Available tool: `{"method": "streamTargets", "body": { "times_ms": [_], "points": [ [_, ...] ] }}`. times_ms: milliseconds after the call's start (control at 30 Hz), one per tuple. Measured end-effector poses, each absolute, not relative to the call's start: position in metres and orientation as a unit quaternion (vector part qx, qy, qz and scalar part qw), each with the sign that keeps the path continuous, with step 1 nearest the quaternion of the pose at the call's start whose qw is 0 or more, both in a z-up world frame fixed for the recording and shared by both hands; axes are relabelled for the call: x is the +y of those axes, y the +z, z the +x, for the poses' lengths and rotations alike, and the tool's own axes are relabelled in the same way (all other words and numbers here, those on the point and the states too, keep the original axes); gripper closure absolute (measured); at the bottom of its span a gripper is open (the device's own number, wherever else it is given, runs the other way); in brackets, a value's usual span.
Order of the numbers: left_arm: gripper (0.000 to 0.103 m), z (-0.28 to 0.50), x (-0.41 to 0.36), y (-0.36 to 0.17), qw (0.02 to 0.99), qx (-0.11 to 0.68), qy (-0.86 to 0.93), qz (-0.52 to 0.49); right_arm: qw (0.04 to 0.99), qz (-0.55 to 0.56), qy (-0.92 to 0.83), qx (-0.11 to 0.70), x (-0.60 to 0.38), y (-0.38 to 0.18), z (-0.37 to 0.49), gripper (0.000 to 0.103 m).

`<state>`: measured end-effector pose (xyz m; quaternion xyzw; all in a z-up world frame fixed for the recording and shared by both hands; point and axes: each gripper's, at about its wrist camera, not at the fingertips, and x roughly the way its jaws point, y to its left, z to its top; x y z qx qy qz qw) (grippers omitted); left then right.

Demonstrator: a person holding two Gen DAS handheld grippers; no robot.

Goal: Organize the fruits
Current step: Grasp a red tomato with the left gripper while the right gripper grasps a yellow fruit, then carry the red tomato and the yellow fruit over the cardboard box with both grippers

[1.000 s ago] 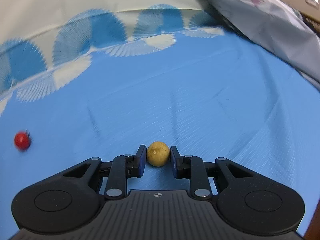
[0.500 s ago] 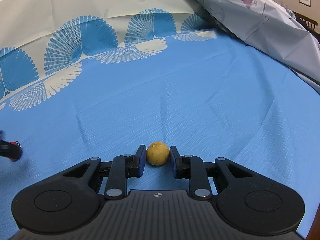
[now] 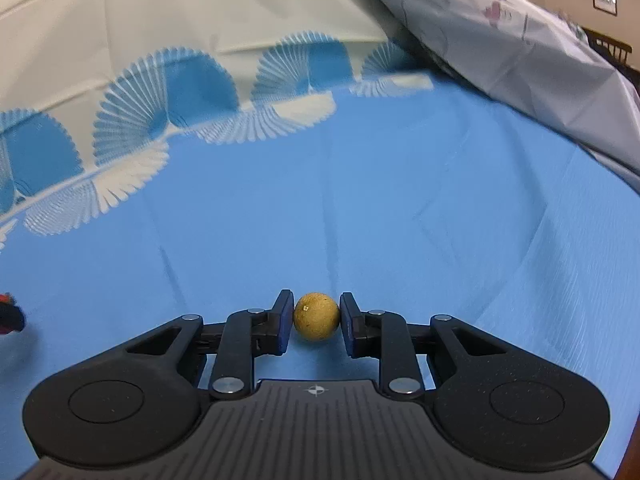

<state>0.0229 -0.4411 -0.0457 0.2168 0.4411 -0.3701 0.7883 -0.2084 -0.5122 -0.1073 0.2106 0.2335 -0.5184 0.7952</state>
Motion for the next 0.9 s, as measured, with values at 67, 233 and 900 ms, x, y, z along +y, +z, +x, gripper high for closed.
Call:
{"method": "streamTargets", "body": {
  "times_ms": [67,233,900],
  "points": [
    [0.069,0.009,-0.425,-0.027,0.795,0.431,-0.369,0.214,0.804,0.203,-0.509,0.231,-0.506,-0.101,-0.207,0.077],
    [0.069,-0.027,-0.370,0.022,0.810,0.417,-0.354,0.211,0.821,0.203,-0.475,0.243,-0.476,-0.070,-0.205,0.077],
    [0.069,-0.138,-0.062,0.105,0.859,0.430,-0.236,0.149,0.933,0.174,-0.160,0.271,-0.199,0.081,-0.272,0.077]
  ]
}}
